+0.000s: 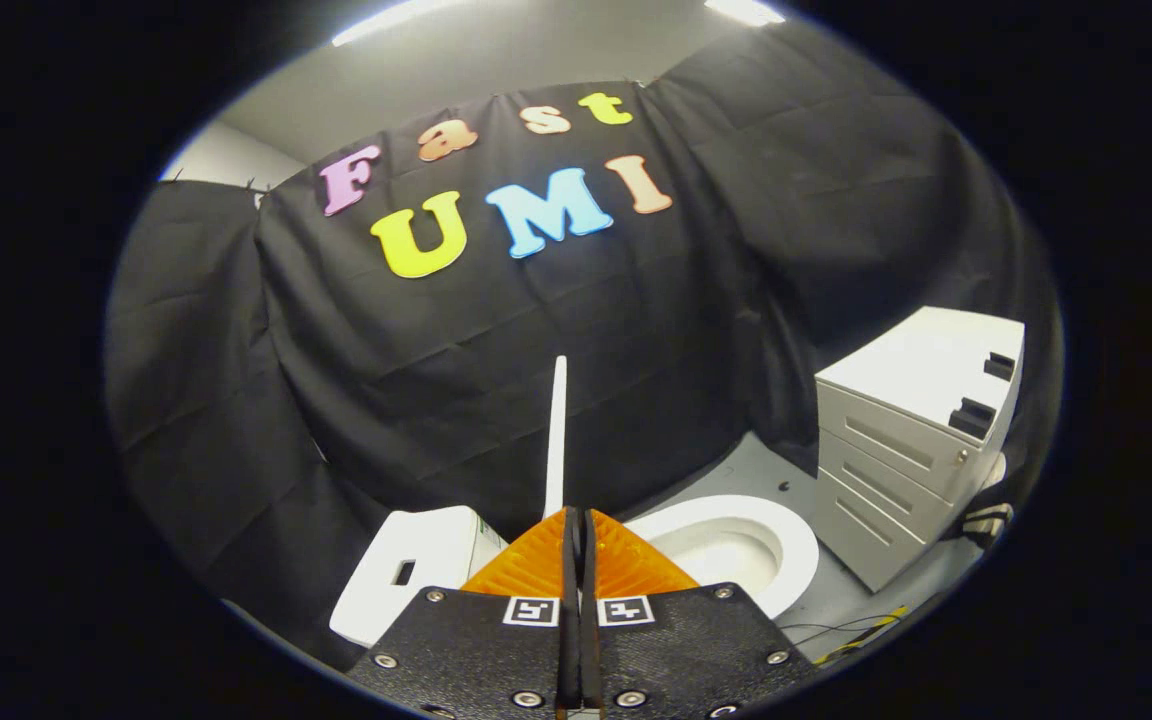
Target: Open the toilet lid.
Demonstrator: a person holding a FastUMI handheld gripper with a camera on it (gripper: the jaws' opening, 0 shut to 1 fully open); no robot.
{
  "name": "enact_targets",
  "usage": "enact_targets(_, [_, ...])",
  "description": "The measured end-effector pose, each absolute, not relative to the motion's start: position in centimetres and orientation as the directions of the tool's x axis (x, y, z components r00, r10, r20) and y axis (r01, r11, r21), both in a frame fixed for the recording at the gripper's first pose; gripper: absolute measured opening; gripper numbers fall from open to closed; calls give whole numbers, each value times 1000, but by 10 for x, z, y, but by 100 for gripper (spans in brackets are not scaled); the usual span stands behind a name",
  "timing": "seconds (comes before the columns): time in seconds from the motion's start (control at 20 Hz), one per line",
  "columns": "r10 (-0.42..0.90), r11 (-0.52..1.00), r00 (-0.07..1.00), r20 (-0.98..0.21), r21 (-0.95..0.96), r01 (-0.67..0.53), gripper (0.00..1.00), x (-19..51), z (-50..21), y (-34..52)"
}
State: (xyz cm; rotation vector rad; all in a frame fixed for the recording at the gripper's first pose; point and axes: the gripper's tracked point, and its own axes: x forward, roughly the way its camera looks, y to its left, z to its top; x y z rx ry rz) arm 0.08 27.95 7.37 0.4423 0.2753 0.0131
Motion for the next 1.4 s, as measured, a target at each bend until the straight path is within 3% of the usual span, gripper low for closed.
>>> enact_targets(1.4, [255, 959, 961, -106, 155, -238, 0, -21, 119, 433])
